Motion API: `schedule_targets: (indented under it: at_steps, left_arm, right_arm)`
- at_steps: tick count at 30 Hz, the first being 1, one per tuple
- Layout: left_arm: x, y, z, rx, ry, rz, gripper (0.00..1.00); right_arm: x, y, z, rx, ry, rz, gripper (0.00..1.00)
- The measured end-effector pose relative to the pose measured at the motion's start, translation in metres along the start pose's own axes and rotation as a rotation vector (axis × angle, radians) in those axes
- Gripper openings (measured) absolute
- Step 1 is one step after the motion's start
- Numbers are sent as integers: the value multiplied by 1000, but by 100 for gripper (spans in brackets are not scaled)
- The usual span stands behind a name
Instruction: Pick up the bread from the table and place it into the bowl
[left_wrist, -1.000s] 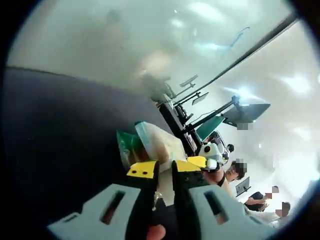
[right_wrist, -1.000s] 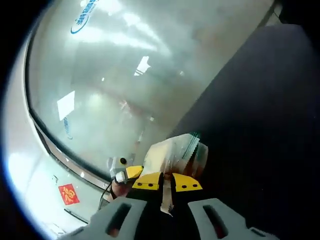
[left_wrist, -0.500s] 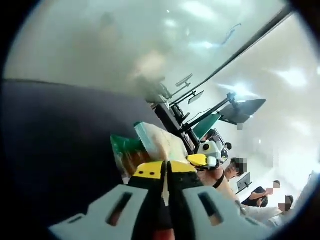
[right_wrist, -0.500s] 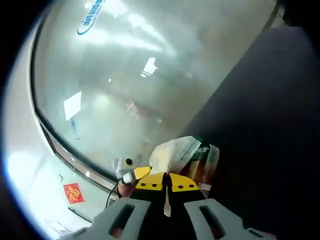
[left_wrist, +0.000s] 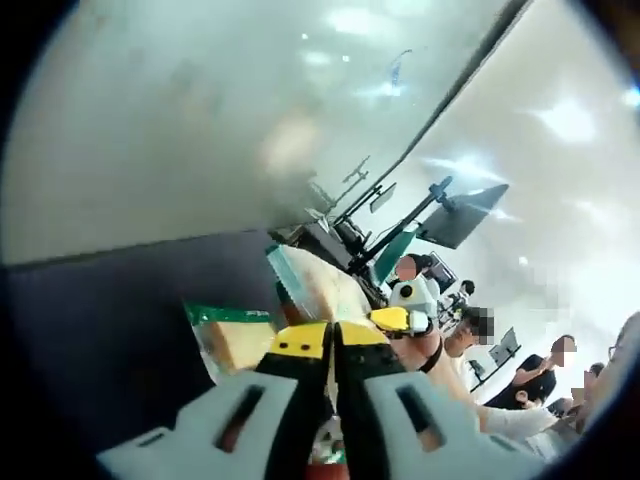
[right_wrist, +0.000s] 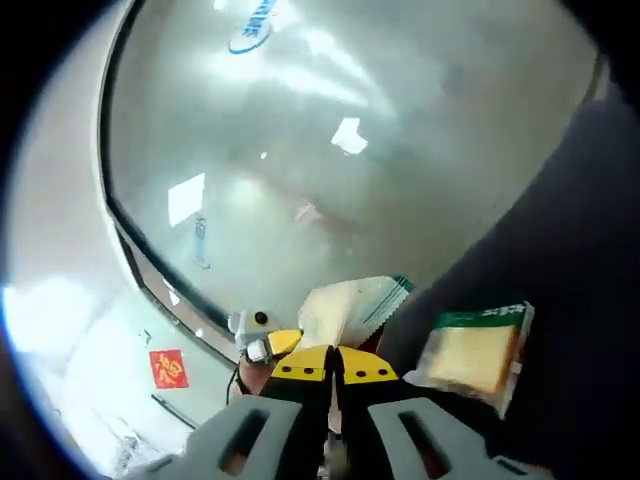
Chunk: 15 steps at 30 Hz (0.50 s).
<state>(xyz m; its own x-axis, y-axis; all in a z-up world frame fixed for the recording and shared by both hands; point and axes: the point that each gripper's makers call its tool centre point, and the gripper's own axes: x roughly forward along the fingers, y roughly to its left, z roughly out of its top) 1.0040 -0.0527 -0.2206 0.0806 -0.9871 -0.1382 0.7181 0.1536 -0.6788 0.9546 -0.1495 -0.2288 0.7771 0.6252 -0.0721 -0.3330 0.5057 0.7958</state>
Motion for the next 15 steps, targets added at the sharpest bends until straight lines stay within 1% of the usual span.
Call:
schedule_targets:
  at_steps: [3, 5, 7, 8, 10, 11, 12, 14, 15]
  left_arm:
    - [-27, -31, 0, -6, -17, -2, 0]
    - [-42, -48, -3, 19, -28, 18, 0]
    - [-58, -62, -10, 26, -40, 38, 0]
    - [-66, -68, -14, 32, -51, 48, 0]
    - [-82, -78, -27, 34, -64, 60, 0]
    - [-92, -84, -40, 29, -70, 63, 0]
    - [-96, -86, -47, 24, -71, 66, 0]
    - [-107, -90, -70, 15, -67, 75, 0]
    - [-110, -91, -82, 5, -55, 85, 0]
  right_arm:
    - [-5, 36, -7, -37, 24, 22, 0]
    - [-9, 58, -16, -67, 43, 29, 0]
    - [-16, 82, -33, -94, 68, 41, 0]
    - [-19, 91, -42, -99, 79, 47, 0]
    - [-25, 103, -62, -92, 109, 60, 0]
    - [-28, 106, -73, -101, 128, 59, 0]
    - [-29, 107, -80, -104, 137, 57, 0]
    - [-33, 109, -99, -98, 168, 55, 0]
    - [-35, 108, -107, -90, 182, 51, 0]
